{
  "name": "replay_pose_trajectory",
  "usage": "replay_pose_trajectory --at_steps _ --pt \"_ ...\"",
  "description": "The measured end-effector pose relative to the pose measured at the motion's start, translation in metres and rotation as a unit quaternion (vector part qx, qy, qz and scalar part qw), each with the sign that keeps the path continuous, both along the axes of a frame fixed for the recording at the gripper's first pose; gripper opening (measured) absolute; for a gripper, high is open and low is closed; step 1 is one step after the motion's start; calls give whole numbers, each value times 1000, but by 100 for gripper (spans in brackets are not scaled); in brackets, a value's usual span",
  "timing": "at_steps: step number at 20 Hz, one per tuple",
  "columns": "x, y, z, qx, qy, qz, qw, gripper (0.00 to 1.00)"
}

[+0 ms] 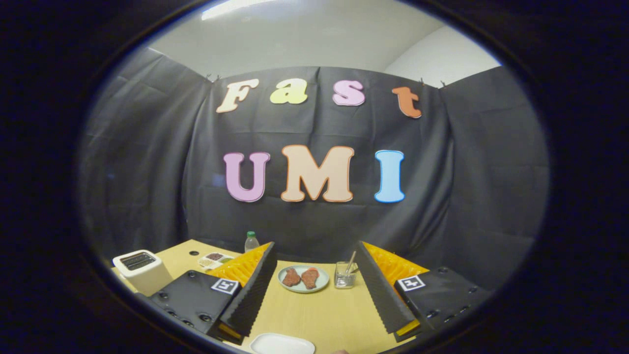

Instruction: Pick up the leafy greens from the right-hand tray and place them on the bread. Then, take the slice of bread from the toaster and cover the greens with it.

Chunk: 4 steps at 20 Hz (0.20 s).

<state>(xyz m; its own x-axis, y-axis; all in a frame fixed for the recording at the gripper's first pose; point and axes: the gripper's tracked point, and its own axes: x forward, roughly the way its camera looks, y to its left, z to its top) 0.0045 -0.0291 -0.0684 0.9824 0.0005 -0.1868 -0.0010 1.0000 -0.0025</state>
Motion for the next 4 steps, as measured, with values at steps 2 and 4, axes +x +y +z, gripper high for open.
replay_pose_trajectory --at_steps 2,4 --pt "-2 -9 2 3 -4 -11 1000 100" --pt "-4 -18 8 4 -10 -19 1000 100"
